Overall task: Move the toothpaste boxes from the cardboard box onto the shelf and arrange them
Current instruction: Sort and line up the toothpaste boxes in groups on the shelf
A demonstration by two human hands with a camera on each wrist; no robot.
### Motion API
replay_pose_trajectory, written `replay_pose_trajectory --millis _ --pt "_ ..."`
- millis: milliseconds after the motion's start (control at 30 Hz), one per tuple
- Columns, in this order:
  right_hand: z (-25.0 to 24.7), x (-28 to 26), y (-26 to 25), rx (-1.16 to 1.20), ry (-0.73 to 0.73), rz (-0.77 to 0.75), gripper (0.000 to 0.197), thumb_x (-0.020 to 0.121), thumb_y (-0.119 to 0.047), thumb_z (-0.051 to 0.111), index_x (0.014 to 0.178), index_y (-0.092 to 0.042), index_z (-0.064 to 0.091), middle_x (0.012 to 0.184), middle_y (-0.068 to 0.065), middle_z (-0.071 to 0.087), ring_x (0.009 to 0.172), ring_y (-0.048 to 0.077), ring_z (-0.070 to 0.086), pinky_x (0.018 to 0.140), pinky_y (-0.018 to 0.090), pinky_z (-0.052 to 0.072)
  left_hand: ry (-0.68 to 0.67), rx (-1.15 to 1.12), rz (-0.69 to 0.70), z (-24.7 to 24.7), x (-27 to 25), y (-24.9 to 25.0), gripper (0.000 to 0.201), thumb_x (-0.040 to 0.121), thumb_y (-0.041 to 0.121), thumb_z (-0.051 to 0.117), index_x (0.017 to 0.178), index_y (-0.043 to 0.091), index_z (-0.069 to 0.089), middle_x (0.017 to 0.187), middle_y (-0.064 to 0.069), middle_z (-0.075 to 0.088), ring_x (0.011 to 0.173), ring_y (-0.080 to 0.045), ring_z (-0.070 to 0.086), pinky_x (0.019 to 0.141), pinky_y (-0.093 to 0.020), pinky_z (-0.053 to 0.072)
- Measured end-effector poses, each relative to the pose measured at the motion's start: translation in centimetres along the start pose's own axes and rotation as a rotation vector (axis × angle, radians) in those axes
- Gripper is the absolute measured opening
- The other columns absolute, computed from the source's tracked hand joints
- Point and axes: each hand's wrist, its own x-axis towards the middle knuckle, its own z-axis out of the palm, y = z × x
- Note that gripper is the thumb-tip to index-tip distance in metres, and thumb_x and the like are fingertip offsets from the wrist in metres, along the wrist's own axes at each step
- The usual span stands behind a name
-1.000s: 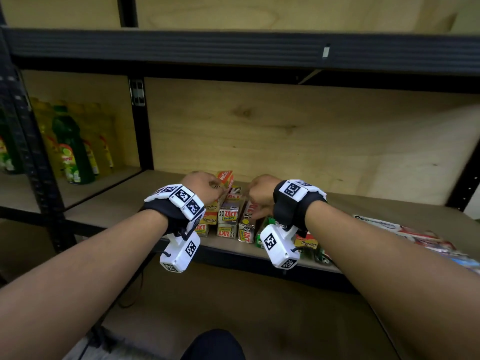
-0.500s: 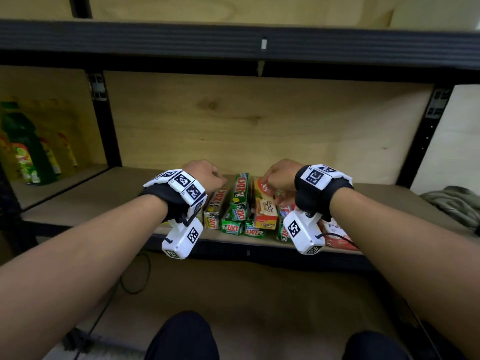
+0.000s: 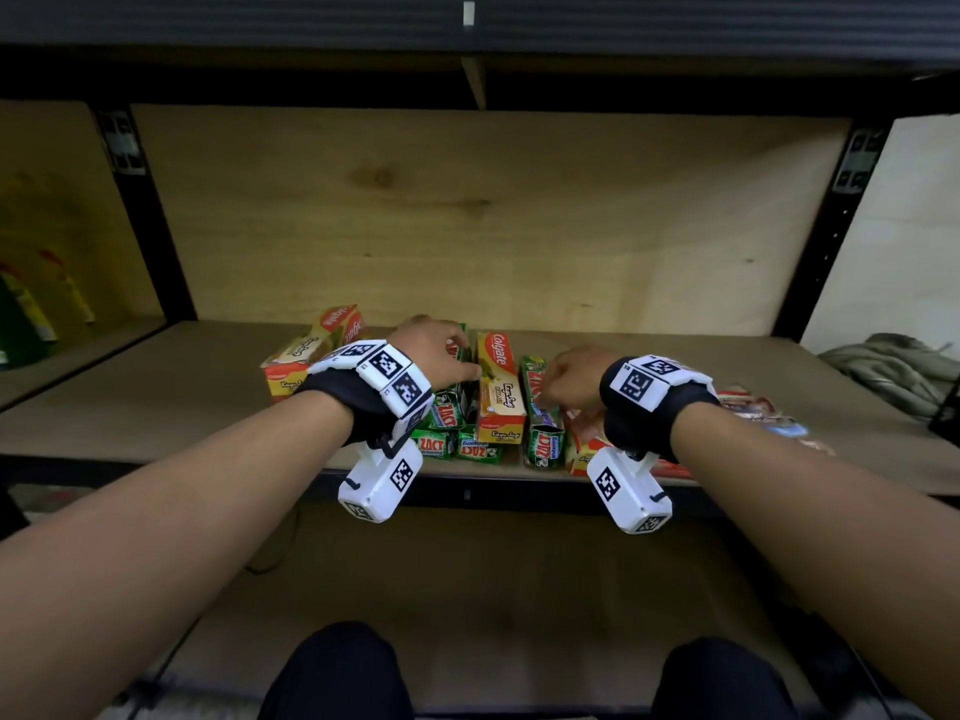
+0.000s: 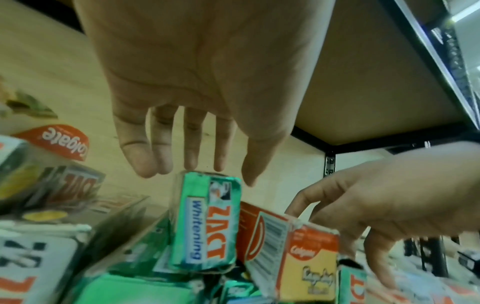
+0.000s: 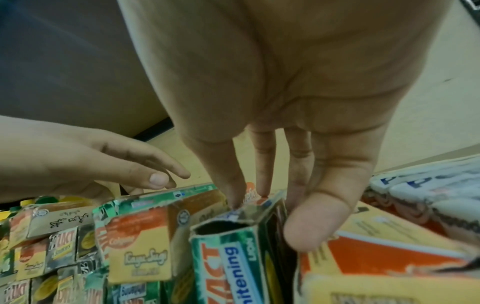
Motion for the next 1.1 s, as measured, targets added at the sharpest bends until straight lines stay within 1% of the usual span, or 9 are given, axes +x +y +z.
replay_pose_trajectory --millis 167,300,400,467,600,767,900,1000,1100 --pt "0.3 0.2 -0.8 0.012 0.077 -0.046 0.039 0.094 -0.032 0.057 0.121 -0.004 0.064 0.117 0.017 0.068 0.092 0.027 0.067 0.092 0.046 0.056 -0.059 0.004 -0.054 -0.1 0.0 -0.3 0.058 0.086 0.046 0.067 0.14 0.035 0.05 0.147 0.004 0.048 0.121 -0.02 0.055 0.077 -0.019 0.039" --pt "0.5 0.1 -1.9 0.029 0.128 -0.05 0.04 0.094 -0.043 0.055 0.119 -0.012 0.062 0.11 0.011 0.068 0.093 0.028 0.068 0.087 0.045 0.058 -0.087 -0.046 -0.075 -0.2 -0.2 -0.9 0.068 0.085 0.041 0.071 0.146 0.032 0.042 0.152 0.002 0.042 0.125 -0.022 0.052 0.081 -0.02 0.042" --pt "1.0 0.1 -3.2 0.03 0.117 -0.044 0.051 0.084 -0.062 0.059 0.106 -0.015 0.064 0.095 0.009 0.07 0.082 0.028 0.07 0.082 0.043 0.06 -0.082 -0.126 -0.104 -0.3 -0.4 -1.2 0.074 0.082 0.038 0.075 0.147 0.028 0.041 0.149 -0.002 0.046 0.123 -0.025 0.054 0.084 -0.023 0.046" --pt "1.4 0.3 -3.8 0.016 0.115 -0.053 0.062 0.075 -0.071 0.062 0.104 -0.015 0.064 0.096 0.009 0.071 0.082 0.03 0.07 0.081 0.043 0.06 -0.093 -0.215 -0.123 -0.2 -0.6 -1.2 0.067 0.082 0.032 0.077 0.142 0.026 0.048 0.144 -0.006 0.051 0.116 -0.027 0.059 0.087 -0.031 0.054" --pt "1.8 0.5 -4.4 0.012 0.085 -0.05 0.061 0.08 -0.062 0.067 0.111 -0.01 0.062 0.105 0.01 0.069 0.088 0.028 0.069 0.085 0.042 0.059 -0.112 -0.286 -0.124 -0.1 -0.8 -1.4 0.06 0.082 0.026 0.078 0.138 0.023 0.054 0.139 -0.008 0.055 0.11 -0.029 0.061 0.087 -0.04 0.057" --pt "1.6 0.6 -4.1 0.025 0.068 -0.045 0.058 0.081 -0.063 0.065 0.104 -0.01 0.065 0.099 0.013 0.07 0.082 0.027 0.068 0.086 0.042 0.059 -0.113 -0.364 -0.16 0.1 -0.9 -1.5 0.06 0.08 0.026 0.08 0.136 0.023 0.057 0.134 -0.009 0.057 0.105 -0.03 0.063 0.084 -0.044 0.059" --pt "1.4 0.4 -3.8 0.093 0.066 -0.027 0.052 0.073 -0.061 0.071 0.092 -0.013 0.068 0.094 0.011 0.074 0.076 0.027 0.072 0.081 0.047 0.061 -0.108 -0.339 -0.153 0.4 -0.7 -1.2 0.068 0.08 0.027 0.08 0.141 0.022 0.051 0.142 -0.009 0.053 0.111 -0.029 0.062 0.088 -0.042 0.057" --pt "1.0 -0.1 -3.5 0.143 0.077 -0.037 0.053 0.07 -0.057 0.073 0.1 -0.014 0.066 0.097 0.012 0.074 0.079 0.029 0.073 0.076 0.05 0.061 -0.119 -0.308 -0.156 0.4 -0.5 -1.1 0.078 0.081 0.028 0.079 0.149 0.02 0.041 0.15 -0.008 0.043 0.119 -0.03 0.059 0.093 -0.042 0.055" --pt "0.3 -0.9 -3.1 0.356 0.067 -0.013 0.048 0.078 -0.04 0.077 0.11 -0.007 0.062 0.103 0.012 0.068 0.081 0.033 0.071 0.067 0.049 0.062 -0.125 -0.28 -0.159 0.4 -0.5 -1.0 0.08 0.082 0.029 0.078 0.15 0.02 0.038 0.153 -0.007 0.04 0.12 -0.03 0.058 0.094 -0.042 0.054"
